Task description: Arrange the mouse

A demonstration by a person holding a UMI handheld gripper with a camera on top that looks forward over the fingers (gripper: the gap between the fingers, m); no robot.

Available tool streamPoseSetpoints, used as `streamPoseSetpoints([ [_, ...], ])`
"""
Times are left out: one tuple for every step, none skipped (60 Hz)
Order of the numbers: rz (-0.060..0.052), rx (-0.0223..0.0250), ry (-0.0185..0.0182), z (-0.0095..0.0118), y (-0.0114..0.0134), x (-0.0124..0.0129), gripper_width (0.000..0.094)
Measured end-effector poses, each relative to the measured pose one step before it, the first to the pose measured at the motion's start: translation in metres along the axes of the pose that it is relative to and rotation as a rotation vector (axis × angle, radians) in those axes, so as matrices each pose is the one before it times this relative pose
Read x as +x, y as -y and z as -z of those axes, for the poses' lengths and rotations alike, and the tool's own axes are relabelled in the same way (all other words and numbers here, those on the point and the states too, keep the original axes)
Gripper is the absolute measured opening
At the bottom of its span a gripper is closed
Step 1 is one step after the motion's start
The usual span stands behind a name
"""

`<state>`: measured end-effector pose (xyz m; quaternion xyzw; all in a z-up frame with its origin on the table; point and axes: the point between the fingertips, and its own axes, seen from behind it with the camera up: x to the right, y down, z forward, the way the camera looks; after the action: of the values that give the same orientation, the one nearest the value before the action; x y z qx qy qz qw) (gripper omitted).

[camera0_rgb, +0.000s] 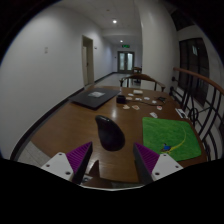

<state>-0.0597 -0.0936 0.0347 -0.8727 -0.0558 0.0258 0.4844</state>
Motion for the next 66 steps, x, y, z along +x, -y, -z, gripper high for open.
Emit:
streamPoseSetpoints([
  [-0.0002,-0.00475,-0.00458,-0.00126,-0.00089,0.00075,0.0835],
  [-0.0012,-0.00583,-0.00413,-0.00106,-0.00118,0.00053,0.0835],
  [-0.0012,-0.00734,-0.00347,-0.00128,-0.00169,0.00052,0.0838],
  [-0.0002,-0.00861,-0.00133,-0.00093,-0.00186,0.00022,0.0837],
  [0.0009,-0.00873,0.00092,-0.00092,-0.00167,-0.00015,0.0834],
  [0.0011,-0.00904,0.002,-0.00148,-0.0017,-0.00079,0.0836],
  [0.0016,-0.00824,0.00136,0.00538,-0.00316,-0.013,0.0837],
  [-0.0003,-0.00676,0.00119,-0.01318,-0.00105,0.00733,0.0837],
  [-0.0026,-0.00578,-0.00151,-0.00026,-0.00105,-0.00102,0.0837],
  [-0.0027,-0.00436,-0.00376,0.00015,-0.00053,-0.00075,0.0837],
  [-0.002,-0.00363,-0.00409,0.00028,-0.00051,-0.00018,0.0834],
  [-0.0003,-0.00248,0.00345,0.0002,0.00011,-0.0022,0.0849],
  [-0.0007,-0.00417,0.00275,0.00051,-0.00015,-0.00225,0.0843],
  [-0.0017,-0.00382,0.00477,0.00064,-0.00023,-0.00306,0.0843],
  [-0.0015,-0.0015,0.00249,0.00086,0.00116,-0.00244,0.0844],
  [-0.0007,-0.00003,-0.00273,0.00635,0.00448,-0.0149,0.0843],
  [0.0029,-0.00253,-0.00107,0.00114,0.00203,-0.00163,0.0841],
  [0.003,-0.0017,-0.00083,-0.01621,0.0006,0.01139,0.0841],
  [0.0037,-0.00192,-0.00159,-0.00105,0.0017,-0.00024,0.0843],
  [0.0035,-0.00032,-0.00148,0.00012,0.00099,-0.00033,0.0844],
  [0.0024,-0.00073,-0.00227,-0.00023,0.00143,-0.001,0.0843],
  [0.0013,-0.0014,-0.00306,-0.00034,0.00135,-0.0013,0.084],
  [0.0011,-0.00094,-0.00316,0.00007,0.00133,-0.00111,0.0844],
  [0.0004,0.00056,-0.00116,0.00022,0.00148,-0.00103,0.0838],
  [0.0009,-0.00337,-0.00468,0.00708,0.00403,-0.01397,0.0838],
  [0.0025,-0.00196,-0.0001,-0.01232,0.00152,0.00756,0.084],
  [0.0002,-0.00159,-0.00023,-0.00056,0.00036,-0.00078,0.0838],
  [0.0016,-0.00137,-0.00082,0.00054,0.00116,-0.00211,0.0835],
  [0.0033,-0.001,-0.00087,0.00024,0.00125,-0.00188,0.0837],
  [0.0041,-0.0004,0.00002,0.00013,0.00086,-0.00162,0.0836],
  [0.0029,0.00003,-0.00005,0.00016,0.00133,-0.00211,0.0838],
  [0.0021,-0.00282,-0.00257,0.00571,0.00421,-0.0095,0.0839],
  [0.0009,-0.00158,0.0015,-0.01156,0.00338,0.00685,0.0836],
  [0.0015,-0.00013,0.00196,0.0002,0.0014,-0.00295,0.0835],
  [0.0023,0.00066,0.00268,0.00041,0.00147,-0.00327,0.0835],
  [0.0021,0.00297,0.00411,0.00063,0.00107,-0.00252,0.0828],
  [0.0005,0.00208,0.00409,0.00055,0.00114,-0.0035,0.0815],
  [-0.0014,0.00033,0.00371,0.00253,0.00212,-0.00799,0.0806],
  [-0.0068,0.0002,0.008,0.00115,0.00051,-0.00538,0.0798],
  [-0.013,-0.00165,0.00766,0.00135,-0.00009,-0.00544,0.0758],
  [-0.0151,0.00376,-0.00138,-0.01201,0.00216,0.01176,0.0755],
  [-0.007,0.00334,-0.00183,-0.00022,0.00072,0.00004,0.0737],
  [-0.0004,-0.00129,-0.00142,0.00076,-0.00052,-0.00062,0.0726],
  [0.0063,0.00149,-0.00174,0.00228,-0.00045,-0.00252,0.0719],
  [0.0078,0.00187,-0.00206,0.00249,-0.00057,-0.00282,0.0706],
  [0.0055,0.00458,-0.00303,0.01141,-0.00188,-0.01394,0.0695],
  [0.0021,0.00074,0.00065,-0.00725,0.00044,0.0081,0.0685],
  [0.0007,-0.00417,0.00156,0.00308,-0.00088,-0.00277,0.0652],
  [-0.0017,-0.00136,0.00104,0.00242,-0.00016,-0.00227,0.0645],
  [-0.0009,0.00044,0.00201,0.0022,-0.00004,-0.0024,0.0625],
  [-0.0021,0.00039,0.00364,0.0039,-0.0014,-0.00879,0.06],
  [0.0013,-0.00149,0.00343,0.00277,-0.00033,-0.00409,0.0576],
  [0.0012,-0.00038,0.00267,-0.00679,0.00071,0.00737,0.0562],
  [0.0032,0.0001,0.00152,0.00245,0.00008,-0.00365,0.0543],
  [0.0055,0.00126,0.00183,0.00232,0.00055,-0.00341,0.0524],
  [0.0061,0.00186,0.00082,0.00215,0.0007,-0.00409,0.0515],
  [0.0072,0.0007,-0.00083,0.00278,0.00027,-0.00206,0.049],
  [0.0031,0.00346,0.00035,0.00258,0.00098,-0.00286,0.0486],
  [0.0034,-0.00113,0.00004,0.00297,-0.00042,-0.00235,0.0483],
  [0.0043,0.00175,-0.00056,0.003,0.00041,-0.00216,0.0481],
  [0.0183,0.02018,0.00579,0.00574,0.00505,-0.01158,0.0456],
  [0.012,0.03658,-0.01518,0.00309,0.00907,0.00059,0.043],
  [0.0143,-0.01704,-0.011,-0.00694,-0.00529,0.01611,0.0419],
  [0.0005,0.00129,-0.00935,0.00285,0.00047,0.00003,0.0411],
  [-0.0039,-0.00707,-0.00065,0.00254,-0.00156,-0.00083,0.0409],
  [-0.0066,0.00298,0.00624,0.00065,0.00031,-0.00147,0.0407],
])
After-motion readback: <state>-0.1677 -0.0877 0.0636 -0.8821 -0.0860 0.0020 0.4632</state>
